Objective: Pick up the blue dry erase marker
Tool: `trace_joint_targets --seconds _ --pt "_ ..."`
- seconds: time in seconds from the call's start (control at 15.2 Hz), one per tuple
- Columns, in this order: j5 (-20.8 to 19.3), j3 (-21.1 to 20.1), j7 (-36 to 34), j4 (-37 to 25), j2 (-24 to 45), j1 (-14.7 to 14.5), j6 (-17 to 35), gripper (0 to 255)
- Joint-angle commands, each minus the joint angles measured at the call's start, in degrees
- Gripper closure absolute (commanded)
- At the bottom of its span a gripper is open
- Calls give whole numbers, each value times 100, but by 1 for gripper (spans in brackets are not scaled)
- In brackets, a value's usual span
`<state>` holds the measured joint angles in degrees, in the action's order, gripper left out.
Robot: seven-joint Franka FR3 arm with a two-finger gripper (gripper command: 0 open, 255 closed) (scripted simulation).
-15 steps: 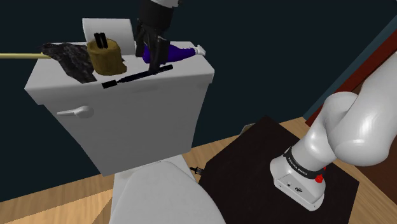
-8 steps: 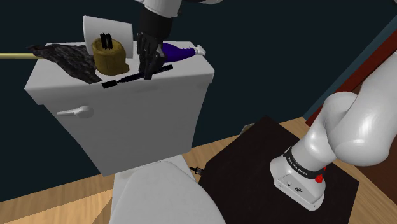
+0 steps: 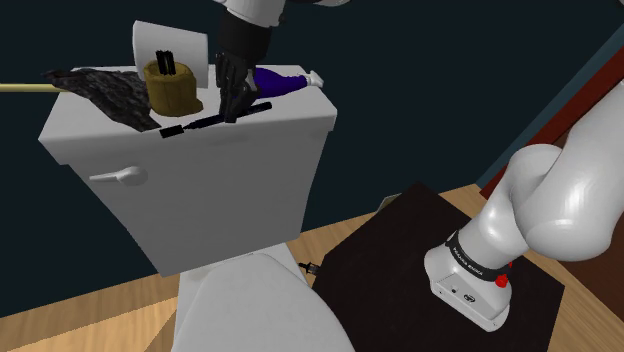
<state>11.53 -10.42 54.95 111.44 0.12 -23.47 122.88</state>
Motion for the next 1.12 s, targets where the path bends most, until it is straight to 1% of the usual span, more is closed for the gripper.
trace_joint_targets --seconds 0.0,0.92,1.06 --pt "-5 2 -11 -53 -11 2 -75 255" --pt "-83 23 -189 -1028 -95 23 -1122 255" --pt "-84 23 -191 -1040 -95 23 -1133 255"
